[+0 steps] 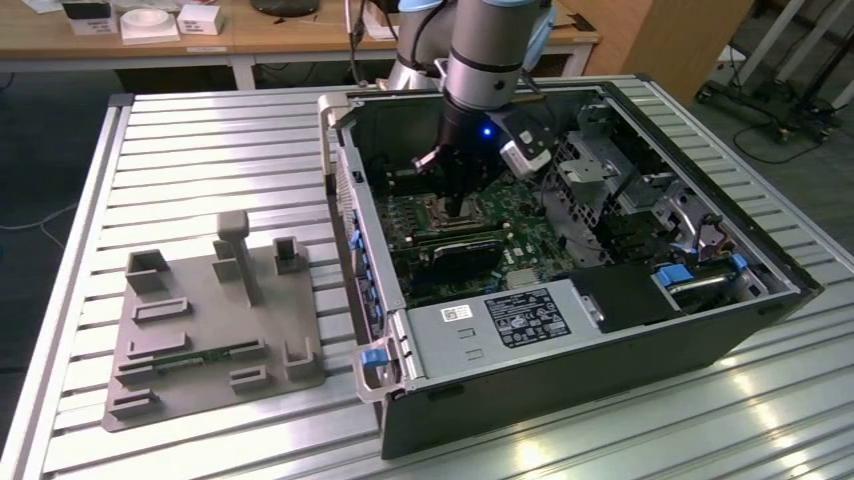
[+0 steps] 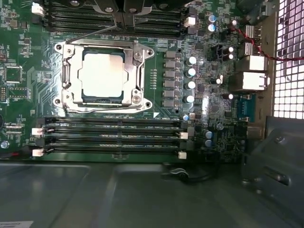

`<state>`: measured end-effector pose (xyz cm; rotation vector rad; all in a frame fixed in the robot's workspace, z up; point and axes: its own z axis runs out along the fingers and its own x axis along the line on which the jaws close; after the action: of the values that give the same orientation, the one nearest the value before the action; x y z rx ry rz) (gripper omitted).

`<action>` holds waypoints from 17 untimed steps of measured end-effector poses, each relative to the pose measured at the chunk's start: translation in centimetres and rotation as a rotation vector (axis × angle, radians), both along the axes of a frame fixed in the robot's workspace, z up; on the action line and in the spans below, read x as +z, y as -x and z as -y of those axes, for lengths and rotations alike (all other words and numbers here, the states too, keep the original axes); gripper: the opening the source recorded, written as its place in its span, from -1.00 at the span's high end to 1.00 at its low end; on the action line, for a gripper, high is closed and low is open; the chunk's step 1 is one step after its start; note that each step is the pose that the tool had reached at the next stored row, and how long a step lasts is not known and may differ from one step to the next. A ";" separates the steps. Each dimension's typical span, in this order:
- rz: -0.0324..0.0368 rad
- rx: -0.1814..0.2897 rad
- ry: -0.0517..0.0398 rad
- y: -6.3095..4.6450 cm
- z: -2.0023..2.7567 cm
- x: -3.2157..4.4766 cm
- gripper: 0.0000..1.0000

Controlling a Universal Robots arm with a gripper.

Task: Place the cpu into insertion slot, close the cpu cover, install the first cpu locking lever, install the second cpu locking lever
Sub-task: 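Install the second cpu locking lever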

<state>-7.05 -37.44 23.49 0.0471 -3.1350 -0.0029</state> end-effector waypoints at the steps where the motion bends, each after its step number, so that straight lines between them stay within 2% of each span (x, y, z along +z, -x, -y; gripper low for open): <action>1: -0.0010 0.000 0.0000 0.0 0.00 -0.01 0.80; 6: -0.0047 0.000 -0.0001 0.0 0.00 -0.31 0.80; 17: -0.0074 0.000 -0.0001 0.1 0.00 -1.28 0.80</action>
<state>-7.14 -37.44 22.22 0.0470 -3.1276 -0.0031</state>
